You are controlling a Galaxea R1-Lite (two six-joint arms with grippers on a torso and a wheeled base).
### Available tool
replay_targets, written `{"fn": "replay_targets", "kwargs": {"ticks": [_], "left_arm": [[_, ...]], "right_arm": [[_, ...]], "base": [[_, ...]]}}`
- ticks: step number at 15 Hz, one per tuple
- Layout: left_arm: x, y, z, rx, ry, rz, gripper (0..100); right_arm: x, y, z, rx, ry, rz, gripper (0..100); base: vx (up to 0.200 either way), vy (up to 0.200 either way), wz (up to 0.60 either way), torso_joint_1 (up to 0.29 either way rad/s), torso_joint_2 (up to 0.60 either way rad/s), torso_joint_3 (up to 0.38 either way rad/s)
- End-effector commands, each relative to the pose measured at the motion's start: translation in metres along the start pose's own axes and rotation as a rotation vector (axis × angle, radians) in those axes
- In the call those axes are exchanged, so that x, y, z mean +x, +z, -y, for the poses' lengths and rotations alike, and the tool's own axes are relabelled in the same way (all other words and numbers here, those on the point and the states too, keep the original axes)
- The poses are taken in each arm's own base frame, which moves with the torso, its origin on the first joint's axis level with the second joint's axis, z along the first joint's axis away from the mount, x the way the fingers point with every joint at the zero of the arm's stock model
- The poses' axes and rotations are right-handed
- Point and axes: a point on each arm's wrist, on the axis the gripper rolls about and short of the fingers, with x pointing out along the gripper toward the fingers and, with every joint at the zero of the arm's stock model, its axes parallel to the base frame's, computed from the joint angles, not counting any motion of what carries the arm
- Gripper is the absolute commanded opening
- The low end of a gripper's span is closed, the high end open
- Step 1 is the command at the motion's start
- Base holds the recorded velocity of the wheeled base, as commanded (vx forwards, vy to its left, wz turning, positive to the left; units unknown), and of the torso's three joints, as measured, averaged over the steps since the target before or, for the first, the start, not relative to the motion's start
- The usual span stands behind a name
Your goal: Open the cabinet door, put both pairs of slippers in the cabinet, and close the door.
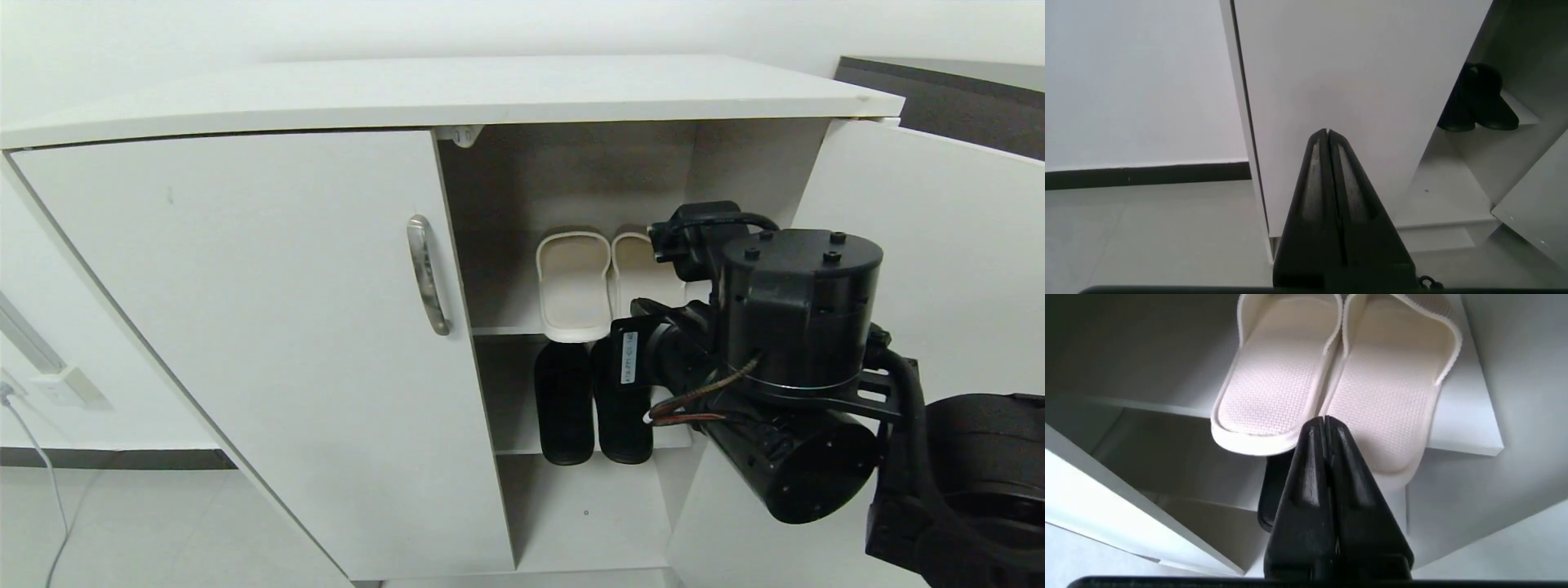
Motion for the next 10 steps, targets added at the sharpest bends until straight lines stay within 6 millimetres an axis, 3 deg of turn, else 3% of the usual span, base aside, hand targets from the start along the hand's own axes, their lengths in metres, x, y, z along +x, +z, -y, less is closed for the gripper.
{"fn": "replay_targets", "kwargs": {"ticks": [1, 10], "left_arm": [[0.0, 0.0, 0.0, 0.0, 0.0, 0.0, 0], [0.0, 0.0, 0.0, 0.0, -0.002, 0.0, 0]], "right_arm": [[0.0029, -0.0057, -0.0021, -0.011, -0.001, -0.012, 0], [0.0052, -0.0113, -0.0037, -0.015, 0.0, -0.021, 0]], "base": [[-0.2, 0.0, 0.0, 0.002, 0.01, 0.007], [-0.2, 0.0, 0.0, 0.002, 0.0, 0.001]]}}
